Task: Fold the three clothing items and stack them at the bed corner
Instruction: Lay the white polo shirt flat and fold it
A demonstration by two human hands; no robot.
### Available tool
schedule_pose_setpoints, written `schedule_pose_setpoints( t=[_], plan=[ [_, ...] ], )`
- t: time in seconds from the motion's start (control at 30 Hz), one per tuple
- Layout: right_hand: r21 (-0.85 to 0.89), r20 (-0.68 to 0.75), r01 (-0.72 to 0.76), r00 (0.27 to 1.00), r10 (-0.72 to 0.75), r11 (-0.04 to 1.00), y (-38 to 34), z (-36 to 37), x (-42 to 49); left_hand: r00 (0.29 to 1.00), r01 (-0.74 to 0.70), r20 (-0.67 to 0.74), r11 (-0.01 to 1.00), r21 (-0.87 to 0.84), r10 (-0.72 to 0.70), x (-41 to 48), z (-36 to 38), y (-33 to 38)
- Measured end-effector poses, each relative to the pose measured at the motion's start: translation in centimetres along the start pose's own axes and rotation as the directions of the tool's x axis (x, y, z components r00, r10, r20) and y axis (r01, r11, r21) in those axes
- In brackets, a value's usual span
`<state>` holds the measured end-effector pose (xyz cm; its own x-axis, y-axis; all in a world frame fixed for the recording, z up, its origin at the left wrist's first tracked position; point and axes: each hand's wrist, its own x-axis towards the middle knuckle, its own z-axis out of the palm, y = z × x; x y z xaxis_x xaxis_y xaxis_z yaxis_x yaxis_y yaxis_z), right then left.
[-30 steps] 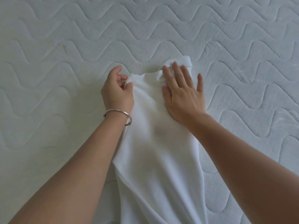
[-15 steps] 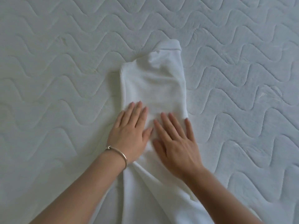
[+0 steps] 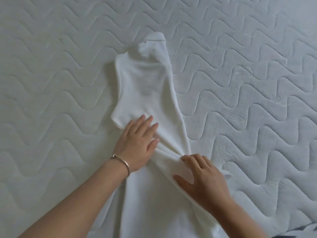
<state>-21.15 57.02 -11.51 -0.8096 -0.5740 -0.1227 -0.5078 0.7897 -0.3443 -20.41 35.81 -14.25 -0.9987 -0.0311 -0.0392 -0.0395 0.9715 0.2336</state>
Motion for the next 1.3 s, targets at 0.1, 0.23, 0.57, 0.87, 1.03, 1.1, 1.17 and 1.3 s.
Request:
schedule_pose_setpoints(
  t=[0.1, 0.23, 0.57, 0.87, 1.03, 1.1, 1.17, 1.3],
  plan=[
    [-0.139, 0.024, -0.054, 0.998, 0.058, 0.989, 0.2, -1.0, -1.5, 0.999, -0.024, 0.042, 0.999, -0.031, 0.025, -3.3, 0.7, 1.7],
    [-0.261, 0.113, 0.003, 0.993, 0.027, 0.965, 0.1, -2.1, -3.4, 0.991, 0.112, -0.048, 0.973, -0.202, -0.124, -5.8, 1.2, 2.7],
    [-0.167, 0.085, 0.099, 0.993, -0.086, 0.981, -9.0, -1.3, -10.0, 0.696, 0.482, 0.328, 0.076, -0.873, -0.639, -9.2, -1.6, 6.6],
    [-0.019, 0.202, 0.076, 0.977, -0.071, 0.997, -13.7, 4.0, -12.6, 0.712, 0.441, 0.327, 0.033, -0.897, -0.622, -13.4, -0.1, 4.4],
    [0.049, 0.393, -0.012, 0.920, -0.008, 0.999, -15.1, 4.8, -12.7, 0.764, 0.384, 0.245, 0.115, -0.916, -0.598, -14.5, 0.5, 3.1],
    [0.132, 0.469, -0.047, 0.883, -0.020, 0.990, -14.8, 5.0, -12.6, 0.784, 0.371, 0.223, 0.150, -0.916, -0.579, -15.1, 0.8, 3.1],
    [0.268, 0.387, -0.111, 0.922, -0.001, 0.957, -13.7, 4.5, -12.8, 0.796, 0.366, 0.157, 0.258, -0.894, -0.585, -15.6, 1.0, 3.2],
    [0.377, -0.232, -0.239, 0.911, 0.341, 0.895, -8.4, 3.7, -12.6, 0.788, 0.379, 0.133, 0.305, -0.874, -0.601, -16.6, 1.1, 3.6]
  ],
)
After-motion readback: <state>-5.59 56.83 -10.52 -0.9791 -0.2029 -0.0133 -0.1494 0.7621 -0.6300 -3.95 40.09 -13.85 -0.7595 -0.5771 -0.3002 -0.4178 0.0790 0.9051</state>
